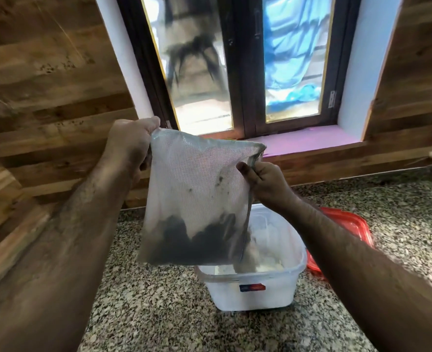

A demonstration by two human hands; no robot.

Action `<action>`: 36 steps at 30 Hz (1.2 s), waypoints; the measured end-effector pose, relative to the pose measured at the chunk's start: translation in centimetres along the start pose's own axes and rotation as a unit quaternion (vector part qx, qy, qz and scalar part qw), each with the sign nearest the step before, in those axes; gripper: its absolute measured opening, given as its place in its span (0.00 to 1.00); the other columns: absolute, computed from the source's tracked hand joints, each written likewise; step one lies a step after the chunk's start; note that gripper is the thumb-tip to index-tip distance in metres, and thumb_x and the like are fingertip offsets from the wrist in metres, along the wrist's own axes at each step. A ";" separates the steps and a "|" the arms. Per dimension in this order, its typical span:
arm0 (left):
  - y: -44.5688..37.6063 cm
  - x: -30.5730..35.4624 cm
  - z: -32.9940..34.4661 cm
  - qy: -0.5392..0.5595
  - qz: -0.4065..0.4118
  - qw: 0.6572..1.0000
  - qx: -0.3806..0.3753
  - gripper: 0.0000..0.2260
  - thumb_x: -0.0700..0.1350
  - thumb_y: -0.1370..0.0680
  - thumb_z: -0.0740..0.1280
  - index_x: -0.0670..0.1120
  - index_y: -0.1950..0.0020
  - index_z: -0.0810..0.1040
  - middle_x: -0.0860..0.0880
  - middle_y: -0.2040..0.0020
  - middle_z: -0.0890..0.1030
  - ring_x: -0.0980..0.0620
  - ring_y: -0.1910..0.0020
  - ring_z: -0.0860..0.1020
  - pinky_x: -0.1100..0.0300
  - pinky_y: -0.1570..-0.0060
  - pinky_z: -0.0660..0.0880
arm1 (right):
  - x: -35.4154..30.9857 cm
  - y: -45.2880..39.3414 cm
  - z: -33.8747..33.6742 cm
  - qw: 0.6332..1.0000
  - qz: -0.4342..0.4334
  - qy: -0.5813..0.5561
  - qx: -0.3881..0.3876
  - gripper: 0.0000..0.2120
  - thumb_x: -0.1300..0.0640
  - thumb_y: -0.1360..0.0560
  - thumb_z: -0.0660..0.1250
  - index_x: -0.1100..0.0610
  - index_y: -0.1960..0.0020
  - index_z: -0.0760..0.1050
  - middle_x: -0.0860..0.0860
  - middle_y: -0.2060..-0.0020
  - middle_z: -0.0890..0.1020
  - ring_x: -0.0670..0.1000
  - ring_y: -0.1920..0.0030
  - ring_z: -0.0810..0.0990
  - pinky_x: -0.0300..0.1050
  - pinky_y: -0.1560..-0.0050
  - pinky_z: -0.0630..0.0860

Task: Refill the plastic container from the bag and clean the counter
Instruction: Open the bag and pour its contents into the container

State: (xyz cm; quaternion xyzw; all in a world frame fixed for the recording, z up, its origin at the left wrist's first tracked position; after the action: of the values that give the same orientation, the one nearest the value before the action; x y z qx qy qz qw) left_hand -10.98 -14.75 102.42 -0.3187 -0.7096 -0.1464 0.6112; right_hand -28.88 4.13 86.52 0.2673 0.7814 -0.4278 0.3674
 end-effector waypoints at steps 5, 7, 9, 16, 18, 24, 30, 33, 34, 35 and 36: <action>-1.4 0.4 1.5 -0.097 0.025 0.995 0.016 0.17 0.47 0.17 0.71 0.34 0.37 0.83 0.37 0.46 0.86 0.38 0.50 0.86 0.46 0.52 0.82 | 1.0 1.0 -0.5 0.999 0.048 -0.019 -0.012 0.41 0.24 0.24 0.61 0.64 0.63 0.75 0.62 0.66 0.80 0.66 0.65 0.82 0.65 0.65 0.81; -1.7 0.7 2.1 -0.149 0.023 0.989 0.009 0.21 0.49 0.22 0.72 0.34 0.37 0.83 0.33 0.38 0.85 0.32 0.38 0.83 0.40 0.40 0.82 | 1.2 1.3 -0.8 0.998 0.055 0.001 -0.010 0.41 0.23 0.25 0.60 0.64 0.64 0.74 0.60 0.68 0.80 0.61 0.67 0.82 0.63 0.64 0.82; -2.0 1.1 2.7 -0.195 0.029 0.980 -0.006 0.22 0.51 0.24 0.72 0.34 0.39 0.83 0.33 0.39 0.85 0.31 0.38 0.83 0.38 0.38 0.82 | 1.4 1.9 -1.0 0.998 0.064 0.029 -0.006 0.40 0.25 0.23 0.57 0.63 0.63 0.74 0.57 0.68 0.79 0.57 0.67 0.81 0.60 0.62 0.80; -2.6 0.7 5.2 -0.259 0.080 0.962 -0.028 0.19 0.54 0.27 0.70 0.38 0.50 0.85 0.41 0.49 0.87 0.39 0.47 0.85 0.41 0.42 0.82 | 2.7 2.9 -1.1 0.975 0.185 -0.115 -0.043 0.16 0.43 0.13 0.61 0.53 0.43 0.80 0.49 0.49 0.84 0.50 0.49 0.82 0.39 0.59 0.80; -2.4 0.9 5.9 -0.304 0.091 0.947 -0.037 0.16 0.51 0.23 0.69 0.37 0.54 0.83 0.41 0.54 0.85 0.38 0.51 0.84 0.46 0.52 0.80 | 2.8 3.2 -1.3 0.961 0.221 -0.151 -0.061 0.12 0.47 0.12 0.59 0.52 0.39 0.78 0.49 0.47 0.83 0.50 0.49 0.81 0.40 0.59 0.77; -2.5 0.4 8.0 -0.353 0.141 0.924 -0.022 0.13 0.46 0.21 0.67 0.38 0.62 0.77 0.44 0.63 0.78 0.46 0.64 0.75 0.54 0.66 0.65 | 2.7 4.1 -1.9 0.937 0.303 -0.161 -0.061 0.11 0.49 0.11 0.57 0.50 0.34 0.74 0.50 0.43 0.83 0.53 0.46 0.82 0.57 0.42 0.77; -2.7 -0.4 9.5 -0.399 0.164 0.902 -0.027 0.14 0.47 0.20 0.65 0.43 0.64 0.72 0.47 0.65 0.76 0.51 0.67 0.72 0.56 0.68 0.63 | 3.1 3.3 -4.9 0.927 0.325 0.188 0.015 0.15 0.44 0.22 0.71 0.56 0.48 0.80 0.54 0.52 0.84 0.56 0.56 0.83 0.47 0.57 0.77; -2.8 -0.9 9.9 -0.403 0.170 0.899 -0.038 0.14 0.47 0.20 0.65 0.42 0.64 0.74 0.46 0.66 0.76 0.49 0.68 0.72 0.57 0.67 0.65 | 1.3 2.7 -6.3 0.947 0.225 0.202 0.114 0.15 0.51 0.21 0.70 0.57 0.37 0.76 0.55 0.41 0.79 0.55 0.46 0.78 0.49 0.48 0.76; -2.9 -0.9 10.1 -0.408 0.169 0.896 -0.045 0.15 0.48 0.20 0.64 0.43 0.64 0.73 0.45 0.65 0.76 0.49 0.67 0.72 0.57 0.64 0.67 | 0.8 2.3 -6.2 0.956 0.185 0.197 0.116 0.17 0.52 0.21 0.69 0.56 0.34 0.75 0.55 0.38 0.78 0.55 0.43 0.78 0.52 0.43 0.78; -2.8 -0.7 10.3 -0.421 0.164 0.891 -0.052 0.16 0.51 0.19 0.64 0.44 0.64 0.72 0.45 0.65 0.76 0.47 0.66 0.72 0.55 0.61 0.70 | 0.3 2.1 -6.0 0.964 0.143 0.196 0.109 0.17 0.51 0.20 0.67 0.55 0.33 0.76 0.54 0.37 0.79 0.54 0.41 0.78 0.56 0.39 0.79; -2.8 -0.6 10.5 -0.439 0.151 0.884 -0.060 0.17 0.54 0.19 0.63 0.45 0.64 0.71 0.46 0.64 0.75 0.46 0.64 0.73 0.53 0.57 0.72 | -0.2 1.9 -5.6 0.972 0.103 0.188 0.092 0.18 0.50 0.19 0.66 0.55 0.32 0.77 0.54 0.36 0.80 0.54 0.40 0.79 0.59 0.38 0.80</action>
State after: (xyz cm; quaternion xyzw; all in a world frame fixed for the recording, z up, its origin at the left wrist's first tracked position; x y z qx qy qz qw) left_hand -20.82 -10.72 100.11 -0.4899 -0.8382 0.0605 0.2319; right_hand -29.31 9.93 87.82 0.4544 0.7621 -0.3996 0.2301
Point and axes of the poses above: each hand's wrist, its own y-axis away from the middle knuckle, its own z-axis out of the palm, x = y × z, the point moved 1 cm from there along -y, towards the middle knuckle
